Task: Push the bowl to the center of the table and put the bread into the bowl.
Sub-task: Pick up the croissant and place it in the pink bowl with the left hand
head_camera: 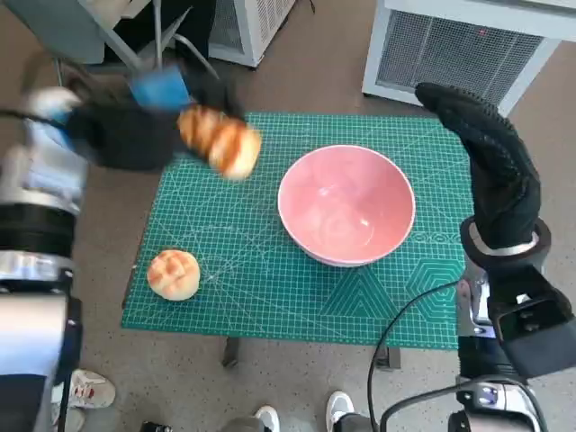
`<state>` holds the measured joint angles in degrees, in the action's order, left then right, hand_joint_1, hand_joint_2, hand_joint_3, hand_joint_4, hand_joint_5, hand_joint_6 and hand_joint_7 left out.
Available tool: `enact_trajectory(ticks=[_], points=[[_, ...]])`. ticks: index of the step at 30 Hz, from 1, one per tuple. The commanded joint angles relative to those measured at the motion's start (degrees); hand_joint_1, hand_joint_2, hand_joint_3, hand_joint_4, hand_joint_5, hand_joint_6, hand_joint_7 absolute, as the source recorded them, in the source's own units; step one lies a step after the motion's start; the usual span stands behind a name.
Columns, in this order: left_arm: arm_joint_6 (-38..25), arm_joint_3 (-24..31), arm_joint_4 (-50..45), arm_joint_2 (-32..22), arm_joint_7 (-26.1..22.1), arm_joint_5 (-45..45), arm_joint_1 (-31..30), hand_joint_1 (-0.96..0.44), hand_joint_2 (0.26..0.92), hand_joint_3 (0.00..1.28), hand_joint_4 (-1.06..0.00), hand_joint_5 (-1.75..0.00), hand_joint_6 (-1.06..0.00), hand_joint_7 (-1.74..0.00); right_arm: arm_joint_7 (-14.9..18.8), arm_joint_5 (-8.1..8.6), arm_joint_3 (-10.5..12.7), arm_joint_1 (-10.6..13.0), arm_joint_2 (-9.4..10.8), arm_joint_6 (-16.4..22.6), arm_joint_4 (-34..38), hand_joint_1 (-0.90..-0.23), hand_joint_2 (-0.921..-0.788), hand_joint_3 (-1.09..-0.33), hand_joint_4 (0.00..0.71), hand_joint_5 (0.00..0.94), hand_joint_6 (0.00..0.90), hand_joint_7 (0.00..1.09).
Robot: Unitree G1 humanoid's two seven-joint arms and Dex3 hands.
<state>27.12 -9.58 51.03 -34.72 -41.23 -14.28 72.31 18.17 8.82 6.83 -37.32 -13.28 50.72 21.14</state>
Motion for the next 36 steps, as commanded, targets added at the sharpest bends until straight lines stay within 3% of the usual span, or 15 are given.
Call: enact_trajectory(ticks=[1, 7, 15, 24, 28, 32, 33, 35, 36], points=[[0.8, 0.1, -5.6, 4.1, 1.8, 1.8, -0.8, 0.0, 0.899, 0.01, -0.8, -0.97, -0.74, -1.13, -0.2, 0.05, 0.2, 0.7, -0.5, -0.7, 0.5, -0.574, -0.921, -0.782, 0.29, 0.002, 0.019, 0.6], [5.7, -3.1, -5.1, 8.7, 5.4, -1.3, -0.2, 0.0, 0.904, 0.01, -0.77, -1.0, -0.74, -1.13, -0.6, -0.29, 0.2, 0.5, -0.2, -1.0, 0.2, -0.575, -0.921, -0.782, 0.291, 0.002, 0.016, 0.61], [9.3, -9.4, 4.7, 13.8, 12.4, -9.5, 2.5, 0.0, 0.916, 0.01, -0.75, -1.03, -0.71, -1.15, -0.9, -0.29, 0.1, 0.5, 0.0, -1.2, -0.2, -0.583, -0.921, -0.781, 0.291, 0.002, 0.012, 0.61], [8.1, -15.2, 15.3, 19.2, 19.5, -16.9, 3.5, 0.0, 0.92, 0.05, -0.71, -1.1, -0.64, -1.18, -1.2, -0.26, 0.2, 1.0, -0.2, -1.4, -0.9, -0.587, -0.921, -0.781, 0.291, 0.002, 0.01, 0.61], [6.1, -16.2, 18.1, 21.0, 20.1, -18.0, 3.5, 0.0, 0.92, 0.07, -0.69, -1.13, -0.62, -1.2, -1.6, -0.72, 0.3, 1.4, -0.3, -1.5, -1.6, -0.59, -0.921, -0.787, 0.291, 0.002, 0.004, 0.61], [1.6, -16.6, 19.9, 22.7, 17.7, -18.0, 3.3, 0.0, 0.921, 0.24, -0.55, -1.32, -0.37, -1.4, -2.0, -1.06, 0.4, 1.6, -0.5, -1.6, -2.2, -0.594, -0.921, -0.797, 0.29, 0.001, 0.0, 0.61], [0.5, -16.7, 20.2, 23.0, 17.1, -18.0, 3.3, -0.01, 0.904, 0.24, -0.48, -1.18, -0.31, -1.28, -2.0, -1.12, 0.4, 1.7, -0.5, -1.7, -2.3, -0.594, -0.921, -0.799, 0.29, 0.001, 0.0, 0.61], [-2.5, -17.1, 20.5, 23.6, 14.8, -18.0, 3.4, -0.06, 0.89, 0.18, -0.36, -0.57, -0.24, -0.74, -2.2, -1.2, 0.5, 1.8, -0.7, -1.8, -2.5, -0.592, -0.921, -0.802, 0.288, 0.0, -0.001, 0.6], [-3.7, -17.1, 20.4, 23.7, 13.4, -17.8, 3.4, -0.1, 0.895, 0.13, -0.3, -0.36, -0.23, -0.55, -2.2, -1.24, 0.5, 1.9, -0.8, -1.9, -2.7, -0.59, -0.921, -0.803, 0.287, 0.0, -0.001, 0.6]])
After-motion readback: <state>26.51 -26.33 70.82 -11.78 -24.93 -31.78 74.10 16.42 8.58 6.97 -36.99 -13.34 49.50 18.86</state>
